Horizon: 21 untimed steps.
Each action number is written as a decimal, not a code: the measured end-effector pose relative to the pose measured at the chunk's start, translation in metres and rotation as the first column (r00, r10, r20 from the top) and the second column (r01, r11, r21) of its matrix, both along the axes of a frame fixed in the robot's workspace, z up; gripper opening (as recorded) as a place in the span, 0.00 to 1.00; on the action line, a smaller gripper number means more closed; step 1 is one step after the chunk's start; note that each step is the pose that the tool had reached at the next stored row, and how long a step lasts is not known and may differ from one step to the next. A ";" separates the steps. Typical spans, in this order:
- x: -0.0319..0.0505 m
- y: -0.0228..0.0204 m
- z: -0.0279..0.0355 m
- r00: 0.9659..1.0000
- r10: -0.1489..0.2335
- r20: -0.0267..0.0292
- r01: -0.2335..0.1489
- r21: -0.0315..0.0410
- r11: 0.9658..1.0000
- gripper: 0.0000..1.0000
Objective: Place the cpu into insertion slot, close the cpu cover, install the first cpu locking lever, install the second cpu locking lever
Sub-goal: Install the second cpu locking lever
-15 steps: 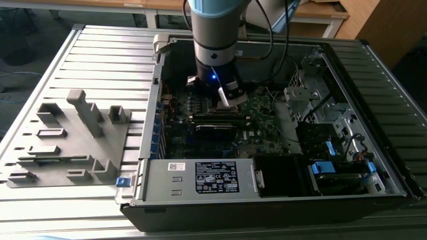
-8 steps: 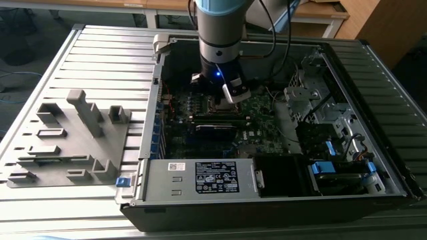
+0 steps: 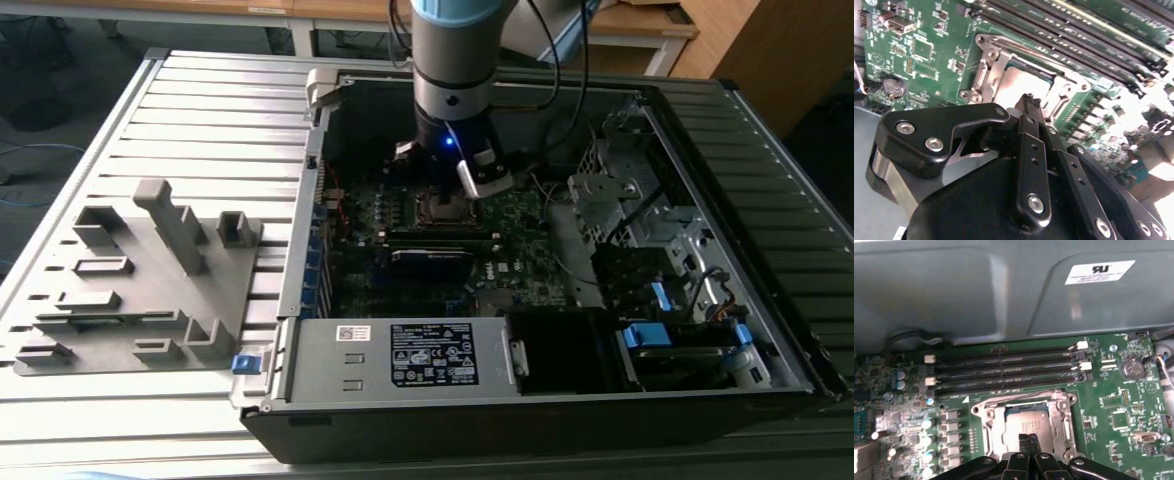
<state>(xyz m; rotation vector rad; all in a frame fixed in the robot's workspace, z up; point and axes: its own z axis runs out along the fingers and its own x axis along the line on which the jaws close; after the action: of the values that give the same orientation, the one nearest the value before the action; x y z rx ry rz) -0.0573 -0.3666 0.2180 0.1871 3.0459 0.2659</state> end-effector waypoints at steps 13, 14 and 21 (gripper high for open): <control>0.0048 0.0072 0.0018 1.000 -0.003 0.000 0.003 -0.070 0.998 0.11; 0.0048 0.0073 0.0021 1.000 -0.003 0.000 0.003 -0.070 0.998 0.11; 0.0048 0.0083 0.0027 1.000 -0.003 0.000 0.003 -0.070 0.998 0.11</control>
<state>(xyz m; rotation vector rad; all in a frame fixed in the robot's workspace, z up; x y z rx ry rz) -0.0525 -0.3583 0.2207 0.1874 3.0489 0.1587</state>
